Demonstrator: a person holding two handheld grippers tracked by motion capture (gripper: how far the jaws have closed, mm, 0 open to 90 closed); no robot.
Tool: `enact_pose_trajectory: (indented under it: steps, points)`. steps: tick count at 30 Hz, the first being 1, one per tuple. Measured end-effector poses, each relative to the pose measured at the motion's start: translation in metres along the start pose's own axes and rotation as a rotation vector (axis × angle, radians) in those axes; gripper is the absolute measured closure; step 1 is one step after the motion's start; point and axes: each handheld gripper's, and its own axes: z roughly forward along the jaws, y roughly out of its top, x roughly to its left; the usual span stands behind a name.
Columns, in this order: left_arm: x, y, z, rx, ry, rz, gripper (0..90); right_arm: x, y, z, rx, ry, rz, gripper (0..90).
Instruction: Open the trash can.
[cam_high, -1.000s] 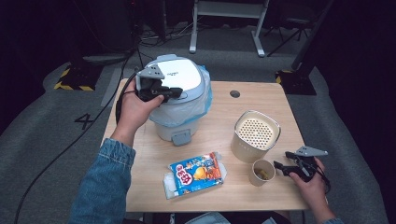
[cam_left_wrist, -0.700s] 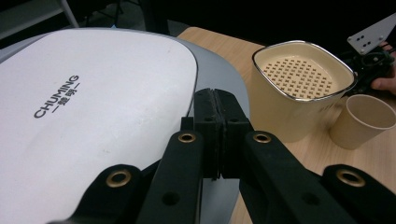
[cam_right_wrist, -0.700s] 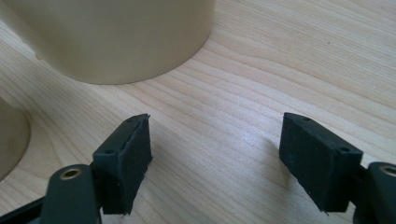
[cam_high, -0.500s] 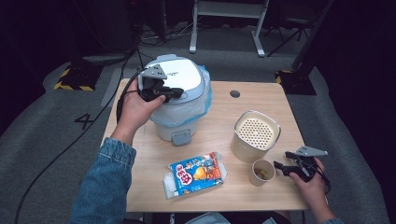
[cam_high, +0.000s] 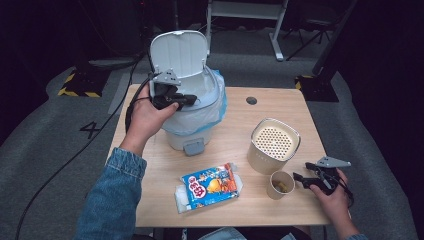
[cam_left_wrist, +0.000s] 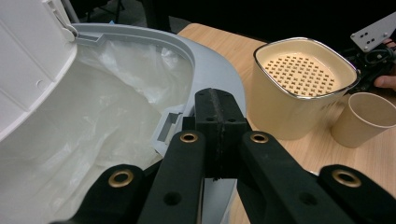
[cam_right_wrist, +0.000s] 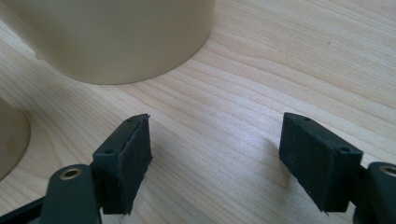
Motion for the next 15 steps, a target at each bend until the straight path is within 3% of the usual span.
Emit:
enact_pose_trajectory:
  steps: [3,7,9,12,15]
  points:
    - [-0.001,0.000,0.000,-0.009,0.015,-0.021,66.8,0.000,0.000,0.000,0.000,0.000,0.001,25.7]
    - [-0.009,-0.001,0.001,-0.050,-0.037,-0.029,52.3,0.000,0.000,0.000,0.000,0.003,-0.003,25.6]
    - [-0.016,-0.001,0.000,-0.071,-0.044,-0.004,44.7,-0.001,0.000,0.000,0.000,0.004,-0.003,25.7]
    - [-0.028,-0.001,-0.002,-0.063,-0.077,0.021,41.4,-0.001,0.000,0.000,0.000,0.005,-0.004,25.6]
    - [-0.041,-0.003,-0.002,-0.025,-0.081,0.053,41.0,-0.001,0.000,0.000,0.000,0.005,-0.004,25.6]
